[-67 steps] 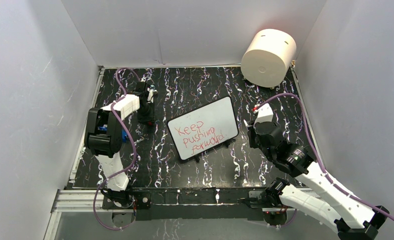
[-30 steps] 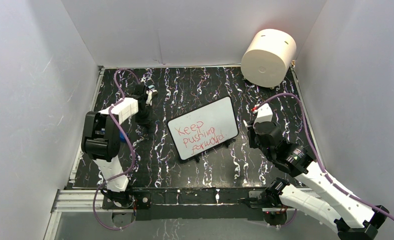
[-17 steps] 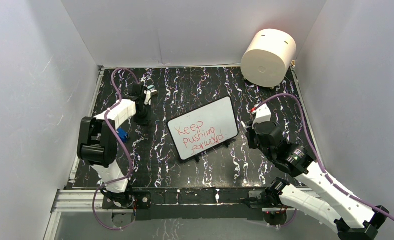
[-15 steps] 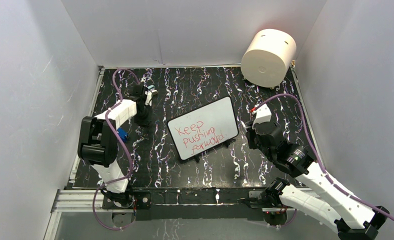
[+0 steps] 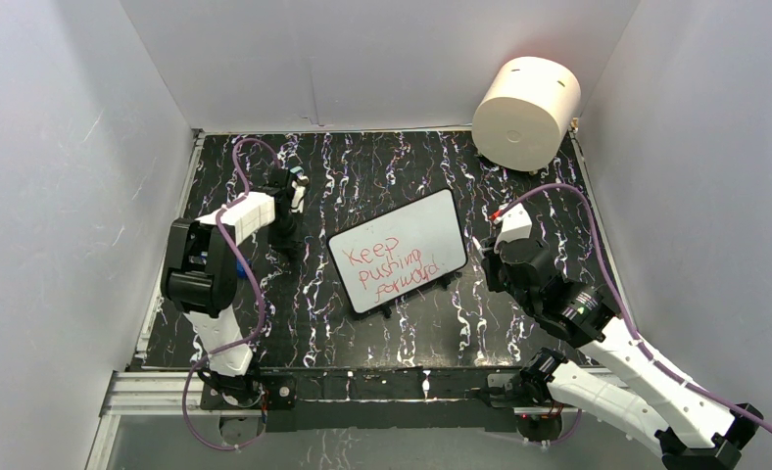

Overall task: Write a sentence on the whiteboard
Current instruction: Pick up the pen cap from the center of the board.

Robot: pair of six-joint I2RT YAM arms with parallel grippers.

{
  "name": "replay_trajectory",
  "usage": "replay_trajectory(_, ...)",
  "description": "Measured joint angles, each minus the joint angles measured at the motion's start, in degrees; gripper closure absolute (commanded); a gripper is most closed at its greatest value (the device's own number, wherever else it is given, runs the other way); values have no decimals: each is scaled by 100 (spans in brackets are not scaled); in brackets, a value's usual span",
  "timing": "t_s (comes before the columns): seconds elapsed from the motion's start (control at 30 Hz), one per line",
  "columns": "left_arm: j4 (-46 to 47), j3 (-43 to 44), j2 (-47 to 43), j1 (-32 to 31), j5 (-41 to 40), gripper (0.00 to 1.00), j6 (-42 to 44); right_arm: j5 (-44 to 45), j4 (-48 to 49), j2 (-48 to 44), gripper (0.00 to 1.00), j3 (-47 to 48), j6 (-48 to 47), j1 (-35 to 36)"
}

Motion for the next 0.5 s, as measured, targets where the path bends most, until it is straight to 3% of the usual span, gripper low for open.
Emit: replay_trajectory(0.5,68,101,59,0,4,75,33,2,-2,13,100,0,0,0)
